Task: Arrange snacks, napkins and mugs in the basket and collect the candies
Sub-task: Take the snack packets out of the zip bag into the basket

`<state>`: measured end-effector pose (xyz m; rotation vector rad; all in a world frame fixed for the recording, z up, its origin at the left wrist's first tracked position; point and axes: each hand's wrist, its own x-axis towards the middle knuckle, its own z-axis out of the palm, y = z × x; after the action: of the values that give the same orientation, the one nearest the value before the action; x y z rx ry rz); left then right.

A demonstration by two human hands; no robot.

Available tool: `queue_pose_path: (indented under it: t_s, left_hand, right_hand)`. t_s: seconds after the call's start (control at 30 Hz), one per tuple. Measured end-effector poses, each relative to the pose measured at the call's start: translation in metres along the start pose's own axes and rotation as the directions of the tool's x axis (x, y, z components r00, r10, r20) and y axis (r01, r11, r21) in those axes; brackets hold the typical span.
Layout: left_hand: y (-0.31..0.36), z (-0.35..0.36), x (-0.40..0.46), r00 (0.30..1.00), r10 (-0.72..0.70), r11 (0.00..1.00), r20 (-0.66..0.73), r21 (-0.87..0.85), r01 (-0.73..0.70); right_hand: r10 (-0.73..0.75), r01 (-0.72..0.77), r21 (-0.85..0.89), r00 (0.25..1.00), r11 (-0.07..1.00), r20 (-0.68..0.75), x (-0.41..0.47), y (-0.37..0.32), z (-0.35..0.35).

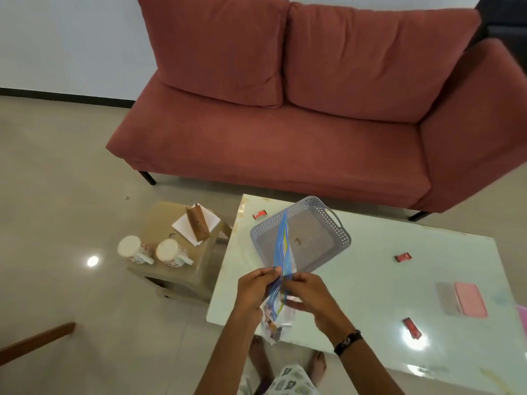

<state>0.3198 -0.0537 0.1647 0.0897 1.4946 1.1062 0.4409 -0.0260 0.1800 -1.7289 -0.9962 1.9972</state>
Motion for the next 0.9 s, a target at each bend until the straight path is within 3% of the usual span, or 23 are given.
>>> queue_pose_path:
  t_s: [0.17,0.33,0.5,0.7,0.9]
  left_hand:
    - [-0.025,0.017,-0.020,0.978,0.116,0.988,-0.171,0.123,-0.096]
    - [-0.041,0.022,-0.038,0.944,0.302,0.878,-0.135,0.425,-0.220]
    - [-0.057,0.016,-0.047,0.946,0.280,0.867,-0.161,0.466,-0.177]
    - [-0.057,0.019,-0.054,0.915,0.385,0.795,-0.123,0.547,-0.262]
    - [-0.061,0.023,-0.067,0.941,0.339,0.743,0.004,0.612,-0.270]
  right_hand:
    - [-0.128,0.085,-0.381,0.988,0.921,-0.089,-0.017,0.038,0.002]
    - [-0.260,0.188,-0.393,0.956,0.900,-0.137,-0.024,0.039,-0.005]
    - [-0.307,0.237,-0.380,0.942,0.894,-0.137,-0.024,0.043,-0.017]
    - [-0.216,0.111,-0.378,0.944,0.919,-0.248,-0.025,0.048,-0.032]
    - [-0.240,0.043,-0.681,0.950,0.731,-0.198,-0.008,0.036,-0.049]
